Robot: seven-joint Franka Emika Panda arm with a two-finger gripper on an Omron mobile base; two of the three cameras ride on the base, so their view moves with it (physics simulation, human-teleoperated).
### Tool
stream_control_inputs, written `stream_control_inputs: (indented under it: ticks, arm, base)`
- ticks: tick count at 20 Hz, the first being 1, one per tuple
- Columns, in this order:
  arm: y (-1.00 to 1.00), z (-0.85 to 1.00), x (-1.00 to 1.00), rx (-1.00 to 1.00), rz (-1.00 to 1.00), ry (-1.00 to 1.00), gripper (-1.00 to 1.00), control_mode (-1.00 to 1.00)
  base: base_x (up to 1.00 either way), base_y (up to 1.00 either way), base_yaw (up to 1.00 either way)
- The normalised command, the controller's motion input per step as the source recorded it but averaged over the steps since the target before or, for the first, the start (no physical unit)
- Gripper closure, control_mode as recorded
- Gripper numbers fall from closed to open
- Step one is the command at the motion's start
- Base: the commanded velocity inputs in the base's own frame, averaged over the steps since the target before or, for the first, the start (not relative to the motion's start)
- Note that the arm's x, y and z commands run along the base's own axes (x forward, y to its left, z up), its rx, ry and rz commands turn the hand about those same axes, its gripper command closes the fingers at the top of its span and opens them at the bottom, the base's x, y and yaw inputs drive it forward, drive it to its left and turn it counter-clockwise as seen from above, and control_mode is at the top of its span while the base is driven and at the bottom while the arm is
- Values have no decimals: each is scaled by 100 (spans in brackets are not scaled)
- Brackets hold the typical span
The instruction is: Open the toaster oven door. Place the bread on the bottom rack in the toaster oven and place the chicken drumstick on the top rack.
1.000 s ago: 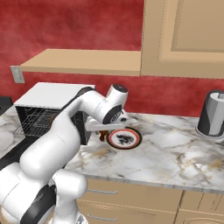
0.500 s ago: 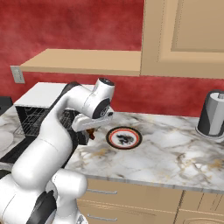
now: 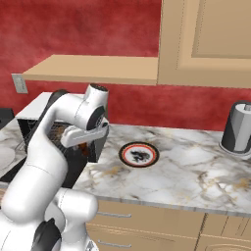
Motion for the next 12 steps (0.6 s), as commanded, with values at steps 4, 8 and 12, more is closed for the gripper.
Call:
stream_control_inputs:
  ticks: [4, 8, 12]
  arm:
    - [76, 5, -9, -3, 0, -1, 100, -100]
    - [74, 4, 4, -6, 1, 0, 100, -100]
    - [66, 2, 21, -7, 5, 0, 100, -100]
  base:
    - [0, 0, 0]
    - [0, 0, 0]
    - [0, 0, 0]
